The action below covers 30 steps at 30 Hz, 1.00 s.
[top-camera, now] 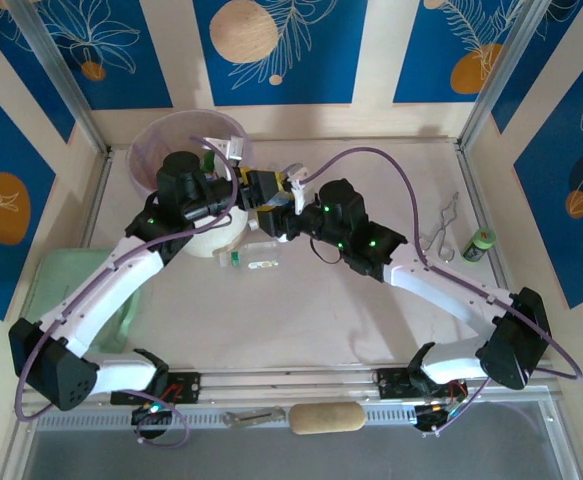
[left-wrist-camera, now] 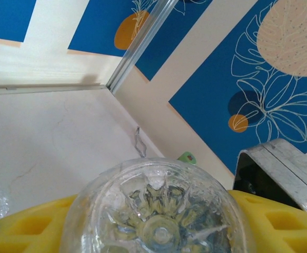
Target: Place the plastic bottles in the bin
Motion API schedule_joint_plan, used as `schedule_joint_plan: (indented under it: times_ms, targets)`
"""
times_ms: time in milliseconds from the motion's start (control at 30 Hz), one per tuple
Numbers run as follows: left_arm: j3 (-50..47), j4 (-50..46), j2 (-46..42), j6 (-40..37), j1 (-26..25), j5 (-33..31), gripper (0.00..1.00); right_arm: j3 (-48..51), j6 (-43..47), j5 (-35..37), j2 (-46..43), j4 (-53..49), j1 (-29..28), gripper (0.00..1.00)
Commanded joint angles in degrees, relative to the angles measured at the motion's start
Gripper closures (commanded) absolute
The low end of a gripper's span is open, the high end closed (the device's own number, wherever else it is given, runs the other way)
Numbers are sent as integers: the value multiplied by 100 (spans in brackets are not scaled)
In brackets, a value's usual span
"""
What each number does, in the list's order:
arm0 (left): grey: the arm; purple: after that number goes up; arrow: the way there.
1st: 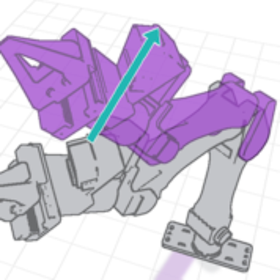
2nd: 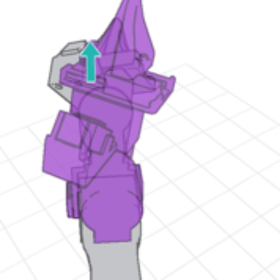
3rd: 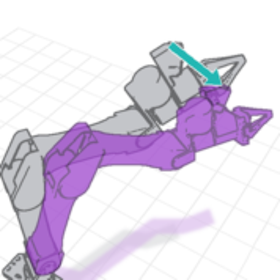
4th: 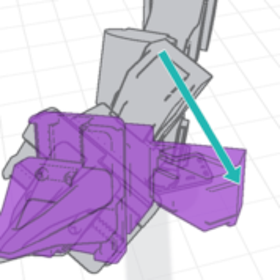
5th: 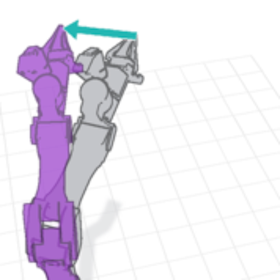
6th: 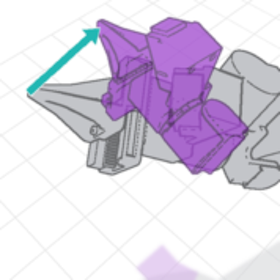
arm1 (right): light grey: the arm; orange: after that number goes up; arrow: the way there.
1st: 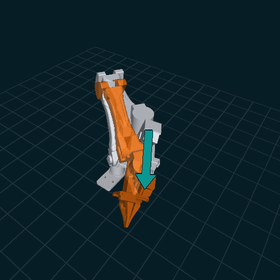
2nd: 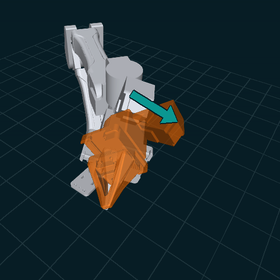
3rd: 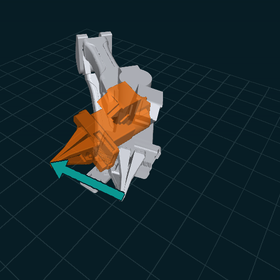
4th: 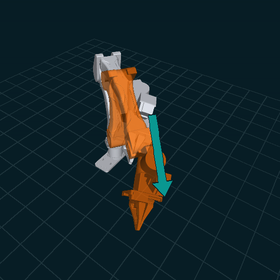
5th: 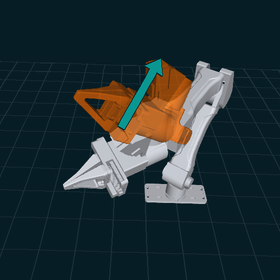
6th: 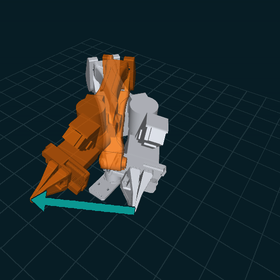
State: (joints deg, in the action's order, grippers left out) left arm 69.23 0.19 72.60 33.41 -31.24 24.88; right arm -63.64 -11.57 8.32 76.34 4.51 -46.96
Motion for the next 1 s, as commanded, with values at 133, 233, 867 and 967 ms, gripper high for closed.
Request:
schedule_joint_plan:
  times_ms: [133, 233, 867, 967]
  targets:
    - [117, 88, -57, -97, -66, -71, 45, -255, -68, -239, 95, 267, -24, 22]
    - [207, -107, -122, -388, -49, -451, 45, -199, -119, -332, 36, 285, 7, 14]
    - [1605, -332, -110, -2054, 1431, -2118, 44, 843, -1071, -647, -1129, 515, 845, 9]
    - [1420, -58, -80, -2104, 1711, -2413, 45, 870, -1134, -668, -1096, 515, 872, 9]
